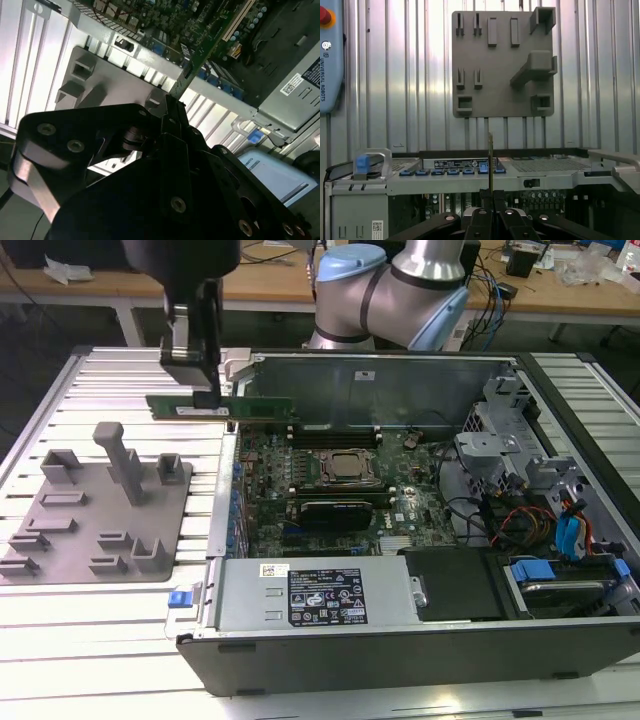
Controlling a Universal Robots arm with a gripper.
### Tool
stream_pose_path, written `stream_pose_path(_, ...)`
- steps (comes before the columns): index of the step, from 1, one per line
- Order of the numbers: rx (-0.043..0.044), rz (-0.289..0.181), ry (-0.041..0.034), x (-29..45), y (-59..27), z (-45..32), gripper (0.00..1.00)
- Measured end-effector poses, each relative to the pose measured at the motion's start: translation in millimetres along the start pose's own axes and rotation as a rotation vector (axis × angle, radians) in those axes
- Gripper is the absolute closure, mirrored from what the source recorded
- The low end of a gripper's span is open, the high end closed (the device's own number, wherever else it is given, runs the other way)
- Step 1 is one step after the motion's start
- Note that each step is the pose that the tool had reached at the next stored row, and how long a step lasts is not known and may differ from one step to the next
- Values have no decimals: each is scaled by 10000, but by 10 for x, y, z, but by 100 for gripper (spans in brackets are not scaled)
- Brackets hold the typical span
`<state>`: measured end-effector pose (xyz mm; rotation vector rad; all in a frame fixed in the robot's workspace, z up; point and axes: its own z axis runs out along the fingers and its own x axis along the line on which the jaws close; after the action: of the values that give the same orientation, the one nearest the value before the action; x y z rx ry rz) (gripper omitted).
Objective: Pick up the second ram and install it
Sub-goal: 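Pick up the second ram and move it above second insertion slot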
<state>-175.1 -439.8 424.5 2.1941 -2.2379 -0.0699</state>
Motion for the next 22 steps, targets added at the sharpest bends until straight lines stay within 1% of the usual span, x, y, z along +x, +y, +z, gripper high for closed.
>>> stream_pose_path(2,-14,-1,0,-1,-69,8,91)
stream_pose_path(5,-46,1,2,-3,-222,28,91)
stream_pose_path(6,-52,-1,2,-4,-252,32,91)
stream_pose_path(8,-70,2,2,-6,-352,48,91)
stream_pose_path(9,-80,-1,2,-10,-425,62,91)
stream_pose_path(11,-90,0,2,-12,-487,71,91)
stream_pose_path(12,-107,-1,1,-16,-568,86,91)
stream_pose_path(14,-135,0,3,-21,-682,109,91)
stream_pose_path(17,-186,-1,3,-36,-912,171,91)
stream_pose_path(18,-195,0,5,-43,-958,182,91)
stream_pose_path(19,-200,1,4,-47,-986,190,91)
stream_pose_path(20,-210,-1,4,-54,-1036,207,91)
stream_pose_path(22,-222,0,4,-78,-1105,244,91)
